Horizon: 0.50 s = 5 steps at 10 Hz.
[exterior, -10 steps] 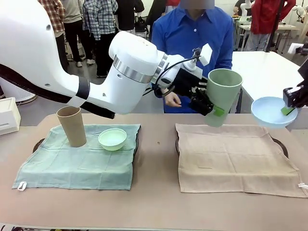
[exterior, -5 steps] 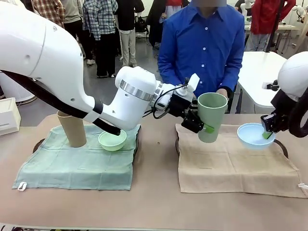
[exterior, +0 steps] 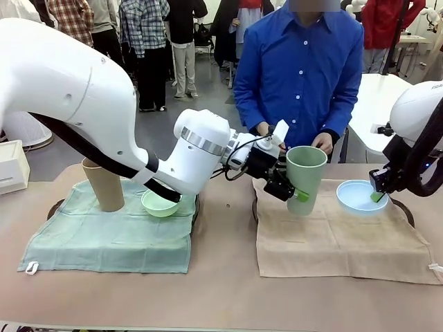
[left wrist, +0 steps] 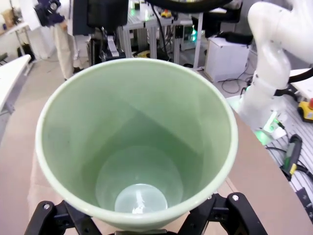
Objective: Set up a tray with a mat and arrange the tableware.
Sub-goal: Place the Picnic Bowl and Reusable plastic cup back onto the Handle tray in front of the human's position.
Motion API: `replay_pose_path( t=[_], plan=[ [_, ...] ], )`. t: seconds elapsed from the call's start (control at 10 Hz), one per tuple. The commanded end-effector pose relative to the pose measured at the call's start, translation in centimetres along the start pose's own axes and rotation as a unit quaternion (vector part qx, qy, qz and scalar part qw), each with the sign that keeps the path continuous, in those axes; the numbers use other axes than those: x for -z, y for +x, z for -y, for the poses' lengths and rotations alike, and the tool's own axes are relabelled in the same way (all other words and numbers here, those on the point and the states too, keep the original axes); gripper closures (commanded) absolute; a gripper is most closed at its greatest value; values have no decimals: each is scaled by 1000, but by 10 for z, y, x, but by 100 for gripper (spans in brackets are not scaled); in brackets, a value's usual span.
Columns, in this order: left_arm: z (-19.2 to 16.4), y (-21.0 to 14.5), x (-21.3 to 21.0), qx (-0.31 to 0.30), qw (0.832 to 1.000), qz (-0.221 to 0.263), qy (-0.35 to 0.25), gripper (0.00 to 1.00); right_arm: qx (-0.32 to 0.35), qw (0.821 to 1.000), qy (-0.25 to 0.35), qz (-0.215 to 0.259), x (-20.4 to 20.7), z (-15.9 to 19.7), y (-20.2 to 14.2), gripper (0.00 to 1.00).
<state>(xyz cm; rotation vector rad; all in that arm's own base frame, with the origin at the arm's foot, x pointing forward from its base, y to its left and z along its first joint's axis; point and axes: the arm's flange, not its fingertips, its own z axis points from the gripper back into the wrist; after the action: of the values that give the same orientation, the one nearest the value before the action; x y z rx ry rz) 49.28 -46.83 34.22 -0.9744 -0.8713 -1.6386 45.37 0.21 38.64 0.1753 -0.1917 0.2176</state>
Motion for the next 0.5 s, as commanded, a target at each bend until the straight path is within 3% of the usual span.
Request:
replay_pose_path(
  t=[0.0,0.4],
  plan=[
    [-13,-1,13,9,1000,-7,-1,15,-4,1000,20,0,13,11,8,95],
    [-26,-19,31,11,999,-33,-2,15,-11,1000,26,-12,40,18,9,95]
  ],
)
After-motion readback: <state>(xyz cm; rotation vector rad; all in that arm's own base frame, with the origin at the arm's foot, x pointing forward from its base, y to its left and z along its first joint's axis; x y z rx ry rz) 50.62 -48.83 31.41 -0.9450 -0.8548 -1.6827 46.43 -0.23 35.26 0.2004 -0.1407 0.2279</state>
